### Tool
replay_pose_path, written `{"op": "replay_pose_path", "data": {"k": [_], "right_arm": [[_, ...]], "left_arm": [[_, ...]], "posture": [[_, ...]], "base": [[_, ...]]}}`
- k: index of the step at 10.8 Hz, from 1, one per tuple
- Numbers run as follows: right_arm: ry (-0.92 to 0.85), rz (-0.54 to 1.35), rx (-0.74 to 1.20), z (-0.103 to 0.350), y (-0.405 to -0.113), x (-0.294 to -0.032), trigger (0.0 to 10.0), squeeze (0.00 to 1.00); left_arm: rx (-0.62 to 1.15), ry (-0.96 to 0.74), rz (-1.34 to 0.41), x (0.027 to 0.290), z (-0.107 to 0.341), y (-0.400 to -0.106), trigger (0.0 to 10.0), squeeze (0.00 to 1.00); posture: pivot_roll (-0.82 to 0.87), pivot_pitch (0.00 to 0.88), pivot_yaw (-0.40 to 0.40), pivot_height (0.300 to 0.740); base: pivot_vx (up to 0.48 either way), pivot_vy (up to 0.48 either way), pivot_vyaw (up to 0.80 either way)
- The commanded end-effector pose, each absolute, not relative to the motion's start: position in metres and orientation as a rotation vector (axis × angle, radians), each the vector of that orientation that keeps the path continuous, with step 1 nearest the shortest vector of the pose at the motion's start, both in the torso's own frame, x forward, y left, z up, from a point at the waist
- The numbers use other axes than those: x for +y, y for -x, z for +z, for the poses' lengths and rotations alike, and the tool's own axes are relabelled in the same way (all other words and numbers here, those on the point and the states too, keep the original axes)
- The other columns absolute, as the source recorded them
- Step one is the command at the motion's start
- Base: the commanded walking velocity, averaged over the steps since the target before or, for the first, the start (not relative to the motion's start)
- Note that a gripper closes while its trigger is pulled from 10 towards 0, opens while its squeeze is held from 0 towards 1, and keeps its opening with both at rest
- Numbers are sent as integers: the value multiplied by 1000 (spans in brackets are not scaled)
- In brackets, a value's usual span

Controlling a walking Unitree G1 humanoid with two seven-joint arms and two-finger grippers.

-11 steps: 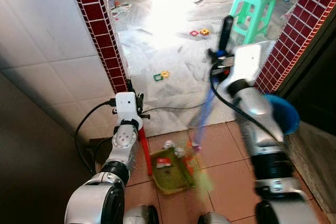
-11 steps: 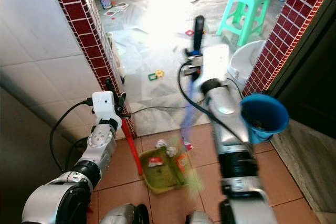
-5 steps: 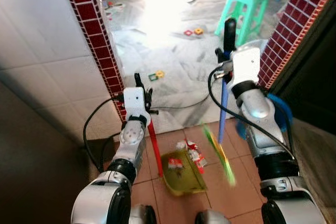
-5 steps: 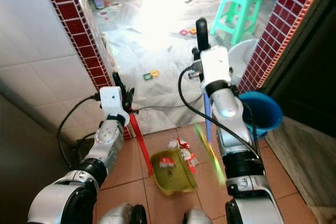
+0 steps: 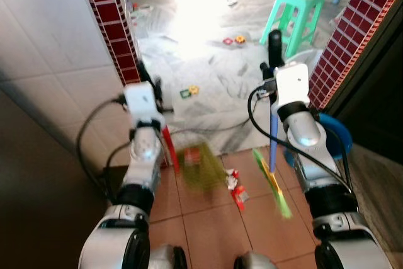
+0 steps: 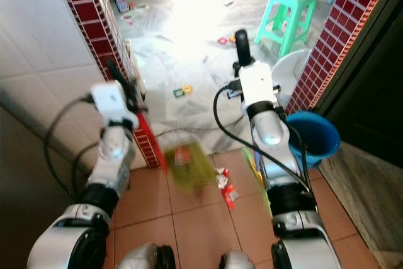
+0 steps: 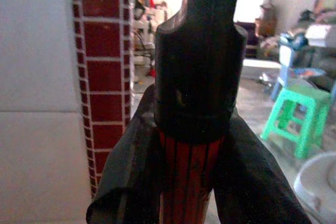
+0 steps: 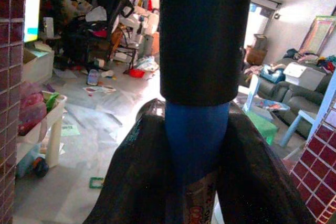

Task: Sweep floor

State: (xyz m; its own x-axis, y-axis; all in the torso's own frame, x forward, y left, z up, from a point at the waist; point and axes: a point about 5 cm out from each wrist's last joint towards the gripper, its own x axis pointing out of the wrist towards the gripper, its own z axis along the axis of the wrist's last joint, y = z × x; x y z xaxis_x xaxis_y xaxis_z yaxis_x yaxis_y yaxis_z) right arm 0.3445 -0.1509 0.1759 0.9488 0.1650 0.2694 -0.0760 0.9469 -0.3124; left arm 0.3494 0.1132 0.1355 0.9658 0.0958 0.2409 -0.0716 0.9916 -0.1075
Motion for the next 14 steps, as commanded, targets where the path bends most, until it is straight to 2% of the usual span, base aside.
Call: {"op": "replay_pose_path", "data": {"k": [1, 2, 4, 5, 6, 10, 11, 14], "right_arm": [[318, 111, -332, 180, -342, -149, 10000, 0], [319, 101, -328, 178, -342, -148, 10000, 0], [257, 57, -305, 171, -339, -148, 10000, 0], [235, 52, -297, 165, -337, -146, 10000, 0], [217, 42, -282, 163, -337, -145, 10000, 0], [192, 5, -263, 163, -342, -150, 10000, 0], [202, 15, -275, 166, -344, -147, 10000, 0], [184, 35, -287, 171, -349, -138, 10000, 0]], "left_arm": [[-276, 99, 93, 114, 146, -348, 10000, 0], [-281, 91, 84, 112, 148, -346, 10000, 0], [-282, 207, 49, 112, 156, -329, 10000, 0], [-289, 186, 89, 120, 157, -323, 10000, 0], [-285, 224, 52, 122, 160, -319, 10000, 0], [-259, 168, -34, 112, 169, -308, 10000, 0], [-273, 126, -65, 107, 174, -307, 10000, 0], [-247, 119, -29, 115, 174, -305, 10000, 0]], "posture": [[-134, 0, 45, 740], [-127, 0, 49, 740], [-112, 0, 58, 740], [-96, 0, 65, 740], [-91, 0, 67, 740], [-71, 0, 53, 740], [-57, 0, 46, 740], [-47, 0, 45, 740]], "base": [[0, 0, 0], [0, 0, 0], [0, 0, 0], [0, 0, 0], [0, 0, 0], [0, 0, -800], [0, 0, 0], [0, 0, 0]]}}
